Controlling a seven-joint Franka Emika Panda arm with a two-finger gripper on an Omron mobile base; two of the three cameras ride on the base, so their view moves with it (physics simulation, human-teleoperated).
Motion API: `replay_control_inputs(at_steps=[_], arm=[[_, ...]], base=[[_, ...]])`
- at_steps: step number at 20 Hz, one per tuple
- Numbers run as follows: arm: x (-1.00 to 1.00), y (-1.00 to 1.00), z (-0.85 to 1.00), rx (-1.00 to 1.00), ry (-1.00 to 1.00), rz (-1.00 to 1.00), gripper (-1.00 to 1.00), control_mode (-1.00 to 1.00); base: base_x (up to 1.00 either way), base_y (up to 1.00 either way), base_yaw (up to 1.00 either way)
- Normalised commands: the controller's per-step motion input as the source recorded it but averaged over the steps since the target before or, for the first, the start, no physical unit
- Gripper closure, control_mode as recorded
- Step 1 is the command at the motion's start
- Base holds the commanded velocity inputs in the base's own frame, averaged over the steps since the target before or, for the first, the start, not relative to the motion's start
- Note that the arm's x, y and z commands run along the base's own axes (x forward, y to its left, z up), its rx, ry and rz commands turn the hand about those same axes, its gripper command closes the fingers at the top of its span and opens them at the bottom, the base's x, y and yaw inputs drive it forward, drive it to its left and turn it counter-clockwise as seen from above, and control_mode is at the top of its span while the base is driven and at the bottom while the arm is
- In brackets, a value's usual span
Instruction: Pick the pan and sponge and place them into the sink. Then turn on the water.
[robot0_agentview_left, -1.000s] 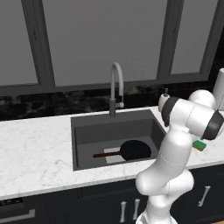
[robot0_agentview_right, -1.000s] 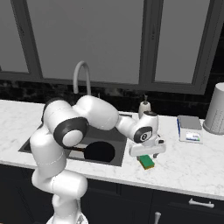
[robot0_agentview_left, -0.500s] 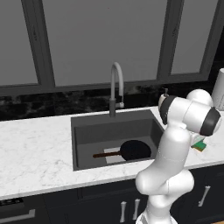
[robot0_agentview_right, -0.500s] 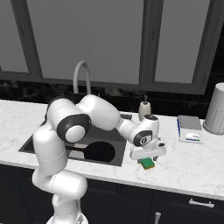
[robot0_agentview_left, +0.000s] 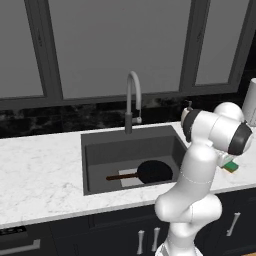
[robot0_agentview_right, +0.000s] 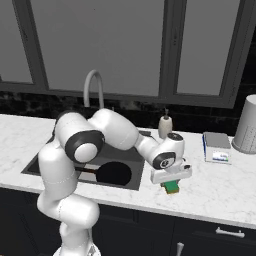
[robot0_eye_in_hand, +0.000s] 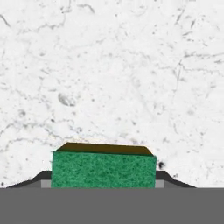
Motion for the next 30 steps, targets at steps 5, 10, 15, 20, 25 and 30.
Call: replay_control_inputs(at_steps=[5,10,15,20,25,30], arm=[[-0.04,0.73,0.09,-0.01,-0.02,0.01,1.00,-1.00],[0.05,1.00,0.56,0.00,0.00,0.09,1.00,-1.00],[0.40,1.00,0.42,-0.02,0.16,0.17,1.00,-1.00],[0.57,1.00,0.05,0.00,0.26,0.21,1.00,-1.00],[0.63,0.70,-0.07,0.01,0.16,0.12,1.00,-1.00],[0.66,0.05,-0.48,0.08,0.01,0.06,1.00,-1.00]], base=[[0.00,0.00,0.00],[0.00,0.00,0.00],[0.00,0.00,0.00],[0.00,0.00,0.00],[0.00,0.00,0.00],[0.00,0.00,0.00]])
